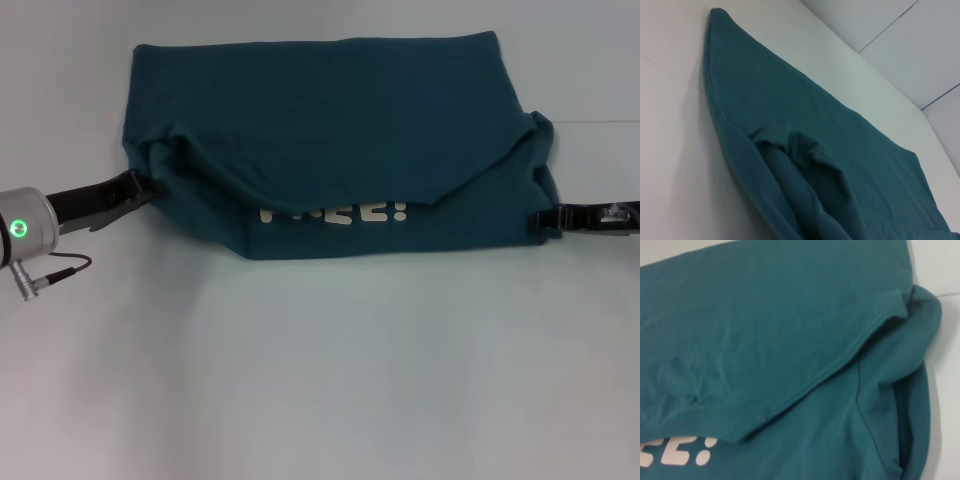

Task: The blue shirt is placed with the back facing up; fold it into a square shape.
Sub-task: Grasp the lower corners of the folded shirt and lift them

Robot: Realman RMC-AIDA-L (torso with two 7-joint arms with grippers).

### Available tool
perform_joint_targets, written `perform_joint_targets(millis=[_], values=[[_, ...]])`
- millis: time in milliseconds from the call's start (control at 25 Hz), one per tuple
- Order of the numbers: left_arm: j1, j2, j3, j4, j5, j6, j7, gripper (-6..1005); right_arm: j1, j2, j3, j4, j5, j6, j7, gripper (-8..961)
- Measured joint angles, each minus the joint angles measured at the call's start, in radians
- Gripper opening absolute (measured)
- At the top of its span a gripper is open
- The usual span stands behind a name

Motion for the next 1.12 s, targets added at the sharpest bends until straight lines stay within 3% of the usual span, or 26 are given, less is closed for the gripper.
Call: perform_joint_targets(millis=[40,680,840,1120], values=[[0.0,0.0,0.0,0.0,0.0,0.0,0.0,-2,0.0,-0.002,0.001,-0.001,0.003,-0.002,0.002,367],[0.003,0.004,0.0,0.003,0.008,0.021,0.002,-1,-0.007,-0.029,0.004,-0.011,0.004,-0.056,0.041,58],[0.031,0.015,0.001,0.039,0.015,0.141,0.03,-1,-0.034,-0.047,0.003,-0.088,0.0,-0.233,0.075,58],[0.098,0.052,-0.107,0.153,0.164,0.51,0.022,-2,-0.107,-0.11,0.006,-0.191,-0.004,-0.592,0.106,58]])
